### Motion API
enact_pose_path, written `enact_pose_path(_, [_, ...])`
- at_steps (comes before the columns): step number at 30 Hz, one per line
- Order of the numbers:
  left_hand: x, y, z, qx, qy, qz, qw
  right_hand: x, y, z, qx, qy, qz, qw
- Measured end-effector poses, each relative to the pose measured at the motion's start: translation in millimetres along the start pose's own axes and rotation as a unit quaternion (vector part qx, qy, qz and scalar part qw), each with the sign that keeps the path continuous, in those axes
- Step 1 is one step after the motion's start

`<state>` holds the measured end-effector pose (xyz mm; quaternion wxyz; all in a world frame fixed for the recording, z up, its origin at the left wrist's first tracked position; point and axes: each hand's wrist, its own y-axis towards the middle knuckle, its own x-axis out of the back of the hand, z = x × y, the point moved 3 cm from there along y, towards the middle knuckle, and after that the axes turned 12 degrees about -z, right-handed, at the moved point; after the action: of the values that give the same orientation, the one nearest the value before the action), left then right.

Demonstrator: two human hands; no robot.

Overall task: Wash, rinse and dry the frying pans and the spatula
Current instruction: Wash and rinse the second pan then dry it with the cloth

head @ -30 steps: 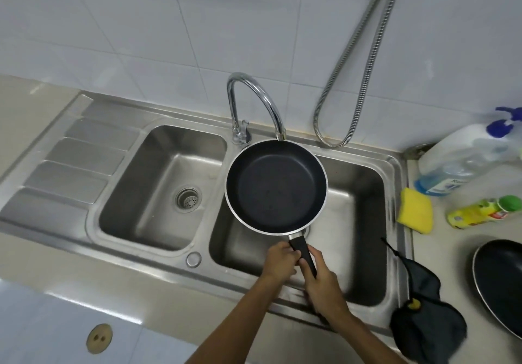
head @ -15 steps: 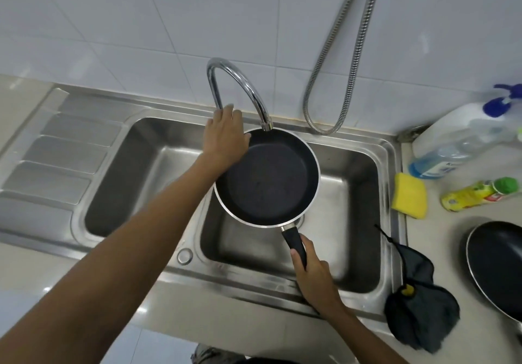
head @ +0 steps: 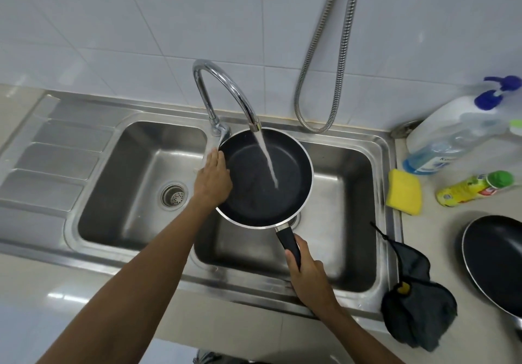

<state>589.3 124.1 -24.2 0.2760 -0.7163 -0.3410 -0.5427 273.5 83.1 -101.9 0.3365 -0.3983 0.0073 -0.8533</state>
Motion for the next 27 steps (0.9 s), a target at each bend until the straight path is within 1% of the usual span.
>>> enact_pose_path(3, [1, 5, -2, 0.027, -0.022, 0.013, 0.999, 1, -1, 1, 0.003, -0.005, 0.0, 1.0])
enact_pose_path(7, [-2, -2, 0, 0.012, -0.008, -0.001, 1.0, 2, -1, 2, 0.008, -0.002, 0.001, 1.0])
enact_pose_path(15, [-7, -2, -2, 0.03, -0.027, -0.013, 0.999, 2, -1, 1, 0.005, 0.002, 0.005, 1.0])
enact_pose_path(27, [-15, -5, -4, 0.07, -0.104, -0.03, 0.992, 4, -1, 4, 0.007, -0.009, 0.005, 1.0])
